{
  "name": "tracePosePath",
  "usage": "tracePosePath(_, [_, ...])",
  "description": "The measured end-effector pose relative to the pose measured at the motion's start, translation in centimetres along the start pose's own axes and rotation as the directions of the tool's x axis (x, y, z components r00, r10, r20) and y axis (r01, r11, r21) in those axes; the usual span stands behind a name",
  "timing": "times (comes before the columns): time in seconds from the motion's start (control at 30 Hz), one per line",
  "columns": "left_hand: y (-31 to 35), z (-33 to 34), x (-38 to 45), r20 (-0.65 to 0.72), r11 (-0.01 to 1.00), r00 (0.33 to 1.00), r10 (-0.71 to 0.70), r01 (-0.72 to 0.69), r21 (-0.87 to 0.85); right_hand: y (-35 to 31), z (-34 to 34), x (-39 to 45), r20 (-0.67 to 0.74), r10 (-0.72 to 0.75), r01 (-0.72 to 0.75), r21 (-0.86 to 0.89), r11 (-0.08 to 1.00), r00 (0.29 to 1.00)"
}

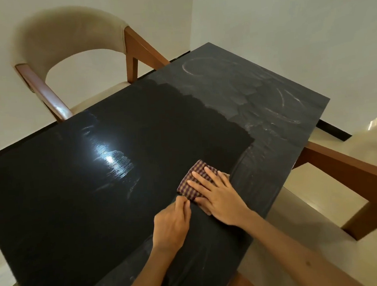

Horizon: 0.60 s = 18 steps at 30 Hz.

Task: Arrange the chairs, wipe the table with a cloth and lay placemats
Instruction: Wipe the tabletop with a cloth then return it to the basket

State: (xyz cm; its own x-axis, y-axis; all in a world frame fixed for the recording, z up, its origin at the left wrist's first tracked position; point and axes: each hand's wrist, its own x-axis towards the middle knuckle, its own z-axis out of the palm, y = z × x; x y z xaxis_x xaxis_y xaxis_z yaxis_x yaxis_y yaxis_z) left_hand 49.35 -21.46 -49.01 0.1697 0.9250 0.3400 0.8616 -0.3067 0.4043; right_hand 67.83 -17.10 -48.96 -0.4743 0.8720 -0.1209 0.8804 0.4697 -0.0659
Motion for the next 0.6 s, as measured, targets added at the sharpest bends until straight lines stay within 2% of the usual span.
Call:
tracePosePath(0.1, [0.0,0.1,0.0,-0.008,1.0,1.0,-0.014,0.014,0.003,1.8,0.0,0.2,-0.009,0.005,-0.004,0.018,1.0,1.0])
tracePosePath(0.17, [0.0,0.1,0.0,-0.009,1.0,1.0,-0.023,0.023,0.005,4.4,-0.4,0.9,-0.009,0.132,-0.132,0.026,0.991,0.991])
tracePosePath(0.23, [0.0,0.3,-0.1,-0.007,1.0,1.0,-0.026,0.026,0.004,7.8,-1.0,1.5,-0.033,0.298,-0.297,0.054,0.953,0.954])
tracePosePath(0.3, [-0.1,0.4,-0.1,-0.01,1.0,1.0,-0.025,0.025,-0.001,11.1,-1.5,1.8,0.014,0.441,-0.439,0.117,0.891,0.897])
tracePosePath(0.37, [-0.2,0.4,-0.1,-0.01,1.0,1.0,-0.022,0.022,0.002,13.0,-1.9,2.0,0.069,0.512,-0.517,0.122,0.847,0.856])
tracePosePath(0.5, [-0.3,0.5,-0.1,-0.025,1.0,0.999,-0.02,0.02,0.014,11.6,-1.8,2.1,0.079,0.546,-0.552,0.124,0.825,0.834])
tracePosePath(0.6, [-0.2,0.5,-0.2,-0.031,1.0,0.999,-0.018,0.018,0.013,7.9,-1.7,0.5,0.071,0.445,-0.45,0.114,0.885,0.893])
